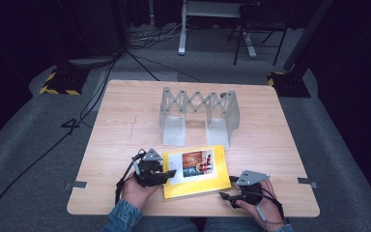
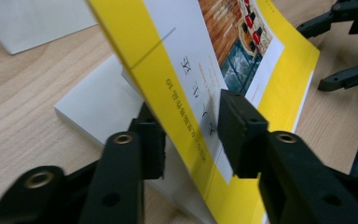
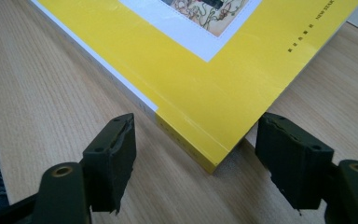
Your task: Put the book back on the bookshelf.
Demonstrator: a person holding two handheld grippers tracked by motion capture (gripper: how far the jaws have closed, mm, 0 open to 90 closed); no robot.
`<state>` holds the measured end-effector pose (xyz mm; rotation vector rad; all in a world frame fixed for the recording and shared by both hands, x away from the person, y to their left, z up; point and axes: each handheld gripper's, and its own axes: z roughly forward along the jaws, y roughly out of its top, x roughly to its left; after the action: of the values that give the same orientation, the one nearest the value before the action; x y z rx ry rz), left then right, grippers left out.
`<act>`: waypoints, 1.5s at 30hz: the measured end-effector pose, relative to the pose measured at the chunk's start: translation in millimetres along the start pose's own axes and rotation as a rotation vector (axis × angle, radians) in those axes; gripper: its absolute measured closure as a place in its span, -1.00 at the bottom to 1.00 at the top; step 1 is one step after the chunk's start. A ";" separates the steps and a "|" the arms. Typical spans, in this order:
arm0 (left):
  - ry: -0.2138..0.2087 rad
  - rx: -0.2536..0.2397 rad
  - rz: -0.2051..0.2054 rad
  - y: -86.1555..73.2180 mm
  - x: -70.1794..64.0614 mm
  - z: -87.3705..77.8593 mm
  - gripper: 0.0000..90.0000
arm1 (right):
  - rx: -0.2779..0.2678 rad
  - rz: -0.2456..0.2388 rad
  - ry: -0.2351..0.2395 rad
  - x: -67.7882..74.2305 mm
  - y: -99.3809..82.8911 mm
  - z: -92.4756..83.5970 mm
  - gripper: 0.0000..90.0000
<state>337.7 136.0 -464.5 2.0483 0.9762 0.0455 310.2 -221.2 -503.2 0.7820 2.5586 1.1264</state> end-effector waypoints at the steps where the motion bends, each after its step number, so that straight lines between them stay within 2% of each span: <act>1: 0.000 0.000 0.000 0.0 0.0 0.0 0.56 | 0.000 0.000 0.000 0.0 0.0 0.0 -0.35; 2: -0.012 -0.005 0.004 0.5 0.6 -1.9 0.56 | -0.004 0.001 0.000 0.0 -0.3 0.1 -0.35; 4: -0.026 -0.014 0.011 1.5 -1.2 -3.7 0.69 | -0.003 -0.002 0.004 -0.4 -0.4 0.0 -0.35; 6: -0.021 -0.034 0.049 2.8 -4.6 -7.0 0.76 | -0.003 -0.008 0.007 -0.6 -0.6 0.0 -0.37; 8: -0.036 -0.065 0.085 5.4 -9.9 -13.2 0.78 | -0.009 -0.009 0.007 -0.1 -1.3 0.3 -0.39; 9: -0.036 -0.065 0.085 5.4 -9.9 -13.2 0.79 | -0.009 -0.009 0.007 -0.1 -1.3 0.3 -0.39; 11: -0.033 -0.073 0.119 7.4 -14.4 -16.4 0.80 | -0.009 -0.010 0.006 0.3 -1.6 0.4 -0.42; 12: -0.035 -0.076 0.128 9.4 -17.1 -18.2 0.81 | 0.001 -0.014 -0.003 0.6 -0.9 0.1 -0.50; 14: -0.046 -0.081 0.131 13.0 -18.8 -20.4 0.81 | 0.006 -0.032 -0.033 1.9 0.0 -2.3 -0.49; 15: -0.046 -0.081 0.131 13.0 -18.8 -20.4 0.81 | 0.006 -0.032 -0.033 1.9 0.0 -2.3 -0.49; 16: -0.055 -0.080 0.139 17.6 -20.6 -22.9 0.81 | -0.008 -0.038 -0.052 3.6 1.1 -6.9 -0.49; 18: -0.057 -0.078 0.143 19.9 -22.2 -23.7 0.81 | -0.016 -0.037 -0.063 4.6 1.8 -10.2 -0.49; 19: -0.054 -0.082 0.156 23.9 -25.6 -25.4 0.81 | -0.042 -0.044 -0.094 6.0 3.7 -18.0 -0.49; 20: -0.054 -0.082 0.156 23.9 -25.6 -25.4 0.81 | -0.042 -0.044 -0.094 6.0 3.7 -18.0 -0.49; 21: -0.054 -0.078 0.173 27.4 -28.3 -27.0 0.81 | -0.085 -0.047 -0.128 7.2 6.1 -25.9 -0.52; 22: -0.054 -0.078 0.173 27.4 -28.3 -27.0 0.81 | -0.085 -0.047 -0.128 7.2 6.1 -25.9 -0.52; 23: -0.056 -0.074 0.179 30.4 -30.3 -28.4 0.81 | -0.129 -0.040 -0.150 8.2 9.1 -32.0 -0.60; 24: -0.057 -0.071 0.183 32.0 -30.9 -28.9 0.82 | -0.149 -0.040 -0.159 9.1 10.8 -33.7 -0.61; 26: -0.061 -0.070 0.183 33.9 -31.4 -29.4 0.82 | -0.164 -0.050 -0.164 10.2 12.6 -34.8 -0.63; 27: -0.066 -0.066 0.183 36.8 -31.7 -30.2 0.82 | -0.173 -0.078 -0.161 13.4 15.9 -35.0 -0.63; 29: -0.072 -0.063 0.178 38.3 -32.1 -30.7 0.82 | -0.173 -0.087 -0.150 15.7 17.2 -34.5 -0.62; 30: -0.082 -0.055 0.181 41.5 -32.6 -31.6 0.82 | -0.172 -0.106 -0.133 19.5 19.4 -32.7 -0.60; 34: -0.098 -0.048 0.183 45.8 -33.8 -32.7 0.82 | -0.186 -0.116 -0.108 23.1 23.4 -28.9 -0.59; 38: -0.110 -0.036 0.191 52.4 -35.4 -33.9 0.82 | -0.193 -0.140 -0.103 25.9 32.9 -21.6 -0.61; 41: -0.118 -0.036 0.199 57.9 -35.9 -34.7 0.82 | -0.198 -0.177 -0.107 27.8 43.4 -15.1 -0.62; 45: -0.131 -0.034 0.202 64.5 -33.8 -34.7 0.82 | -0.196 -0.180 -0.107 27.3 48.4 -10.3 -0.63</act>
<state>342.0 115.5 -386.5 2.0835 0.6823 0.0341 301.6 -185.1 -460.6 0.5380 2.3342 1.2186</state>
